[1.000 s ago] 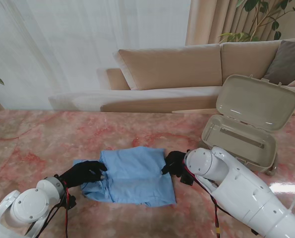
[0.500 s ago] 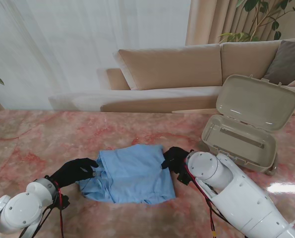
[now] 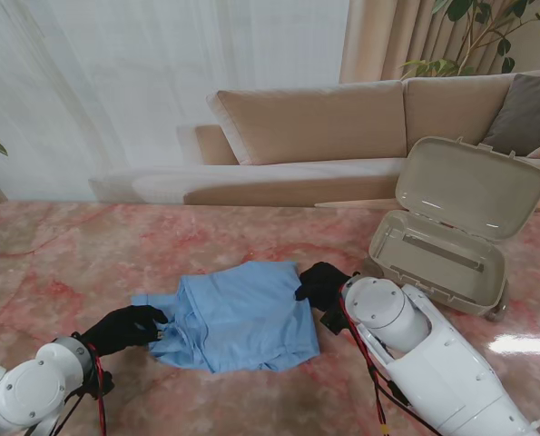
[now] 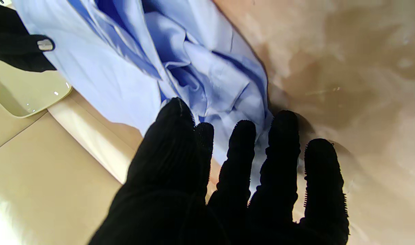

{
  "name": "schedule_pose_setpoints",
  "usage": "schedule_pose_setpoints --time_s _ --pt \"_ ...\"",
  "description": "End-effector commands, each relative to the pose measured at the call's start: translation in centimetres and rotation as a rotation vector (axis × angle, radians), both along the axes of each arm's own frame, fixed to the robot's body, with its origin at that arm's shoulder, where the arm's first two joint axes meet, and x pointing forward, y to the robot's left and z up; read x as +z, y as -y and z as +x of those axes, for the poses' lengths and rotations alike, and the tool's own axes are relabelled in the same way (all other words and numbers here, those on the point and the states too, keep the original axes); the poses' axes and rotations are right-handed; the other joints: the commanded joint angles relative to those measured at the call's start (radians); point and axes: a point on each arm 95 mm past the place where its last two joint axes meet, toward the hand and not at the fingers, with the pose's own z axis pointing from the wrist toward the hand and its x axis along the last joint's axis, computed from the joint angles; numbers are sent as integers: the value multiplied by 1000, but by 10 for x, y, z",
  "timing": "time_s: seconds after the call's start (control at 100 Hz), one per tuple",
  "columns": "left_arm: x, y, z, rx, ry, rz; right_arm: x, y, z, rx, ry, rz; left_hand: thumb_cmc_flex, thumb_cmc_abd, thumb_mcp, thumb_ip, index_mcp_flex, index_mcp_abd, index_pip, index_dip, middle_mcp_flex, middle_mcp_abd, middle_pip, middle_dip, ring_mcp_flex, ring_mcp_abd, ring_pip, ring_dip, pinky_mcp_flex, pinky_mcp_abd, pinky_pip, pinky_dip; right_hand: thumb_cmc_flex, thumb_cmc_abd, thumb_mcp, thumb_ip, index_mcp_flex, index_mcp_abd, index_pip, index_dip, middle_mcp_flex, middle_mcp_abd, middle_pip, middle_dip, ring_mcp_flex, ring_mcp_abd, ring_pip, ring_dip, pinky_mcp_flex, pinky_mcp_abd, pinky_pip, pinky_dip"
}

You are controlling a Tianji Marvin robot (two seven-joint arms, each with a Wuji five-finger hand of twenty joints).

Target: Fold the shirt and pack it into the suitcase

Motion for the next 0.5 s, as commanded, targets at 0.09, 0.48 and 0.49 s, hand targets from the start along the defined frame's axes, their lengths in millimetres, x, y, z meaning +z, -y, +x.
schedule_pose_setpoints --time_s 0.09,0.48,0.49 --pt "-14 6 -1 -33 -48 -20 3 1 -2 -21 -7 25 19 36 -22 30 -2 1 6 0 -17 -6 -4 4 -19 19 -24 -9 -10 21 -7 1 39 -22 78 89 44 -19 50 26 26 142 26 -12 78 -122 88 10 64 17 90 -32" --pt "-28 25 11 -80 -80 -82 21 6 1 -74 30 59 19 39 -23 30 -5 2 6 0 -18 -5 -2 4 -21 21 -22 -8 -11 21 -6 2 39 -36 79 101 57 -16 47 30 36 149 35 -9 78 -137 121 24 83 14 102 -43" --pt "-28 25 11 -81 -80 -84 22 6 1 -75 31 59 18 39 -23 30 -5 2 6 0 -18 -7 -2 4 -21 21 -22 -8 -11 21 -6 2 39 -37 79 101 57 -16 46 29 37 150 35 -9 78 -136 122 24 84 14 102 -43"
